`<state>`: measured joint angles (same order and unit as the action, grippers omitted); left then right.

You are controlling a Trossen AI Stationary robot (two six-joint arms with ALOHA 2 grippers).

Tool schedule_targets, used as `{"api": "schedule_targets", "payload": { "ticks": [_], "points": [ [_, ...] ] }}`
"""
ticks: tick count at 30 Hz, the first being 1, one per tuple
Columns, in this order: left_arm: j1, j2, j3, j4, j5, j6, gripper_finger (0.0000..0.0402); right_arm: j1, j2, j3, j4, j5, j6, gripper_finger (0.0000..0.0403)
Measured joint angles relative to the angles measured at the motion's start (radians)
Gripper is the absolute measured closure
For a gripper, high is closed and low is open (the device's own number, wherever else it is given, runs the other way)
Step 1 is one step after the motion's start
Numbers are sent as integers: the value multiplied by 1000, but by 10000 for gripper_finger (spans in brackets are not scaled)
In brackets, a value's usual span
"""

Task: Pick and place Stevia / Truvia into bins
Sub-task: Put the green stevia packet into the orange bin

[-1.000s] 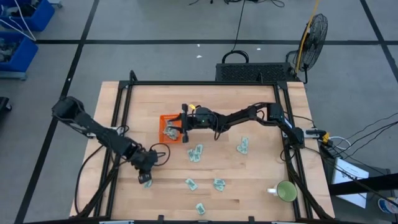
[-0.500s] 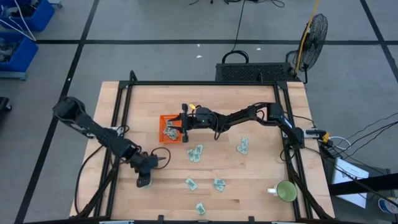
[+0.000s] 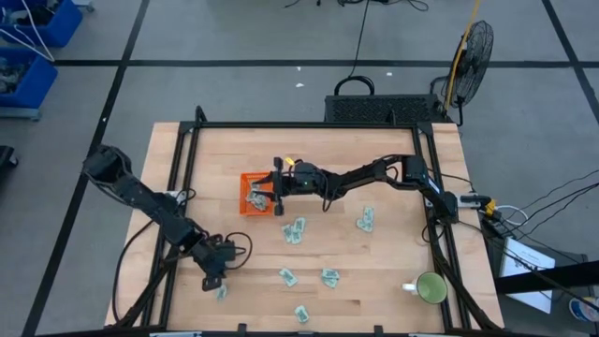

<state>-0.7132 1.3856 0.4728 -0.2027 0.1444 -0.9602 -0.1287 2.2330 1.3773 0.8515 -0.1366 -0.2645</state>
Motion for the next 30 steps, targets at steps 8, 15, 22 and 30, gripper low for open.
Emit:
{"api": "schedule_targets", "payload": {
  "ticks": [8,15,22,30],
  "points": [
    [18,-98,7,80,55,111,259,0,0,0,-2,0,0,289],
    [-28,-57,6,103,80,34,259,0,0,0,-26,0,-1,289],
    [-64,65,12,182,79,42,259,0,0,0,-27,0,-9,289],
    [-77,168,19,259,87,110,259,0,0,0,-29,0,-9,289]
  ]
}}
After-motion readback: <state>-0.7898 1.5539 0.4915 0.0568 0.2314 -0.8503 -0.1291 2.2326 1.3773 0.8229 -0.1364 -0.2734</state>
